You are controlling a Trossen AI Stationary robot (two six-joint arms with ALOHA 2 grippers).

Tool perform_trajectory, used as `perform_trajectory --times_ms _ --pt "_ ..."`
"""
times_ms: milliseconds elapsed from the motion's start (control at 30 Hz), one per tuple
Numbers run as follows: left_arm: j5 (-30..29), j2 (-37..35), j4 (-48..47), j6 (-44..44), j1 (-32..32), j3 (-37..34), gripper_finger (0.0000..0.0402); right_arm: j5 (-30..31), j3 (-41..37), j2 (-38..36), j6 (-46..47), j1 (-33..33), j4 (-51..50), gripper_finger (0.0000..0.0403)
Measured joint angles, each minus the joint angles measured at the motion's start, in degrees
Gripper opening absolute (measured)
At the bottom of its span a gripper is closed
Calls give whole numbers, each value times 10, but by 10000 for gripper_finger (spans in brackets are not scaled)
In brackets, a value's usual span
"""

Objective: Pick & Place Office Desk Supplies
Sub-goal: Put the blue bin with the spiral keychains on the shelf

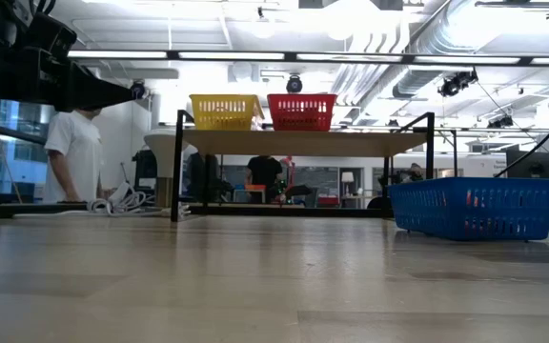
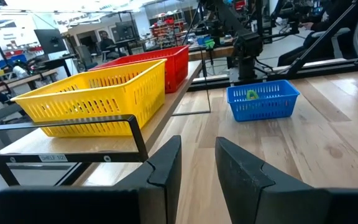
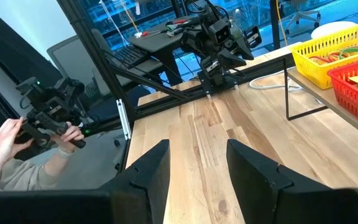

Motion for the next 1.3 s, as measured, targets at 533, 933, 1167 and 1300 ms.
perform_trajectory --times_ms 533,933,1167,1300 --pt "0 0 15 0 0 0 93 0 0 0 0 0 0 146" --pt "0 0 26 -8 0 0 93 0 0 0 0 0 0 146" --pt "1 0 27 -8 0 0 93 0 0 0 0 0 0 146" --pt "1 0 28 -8 0 0 93 0 0 0 0 0 0 146"
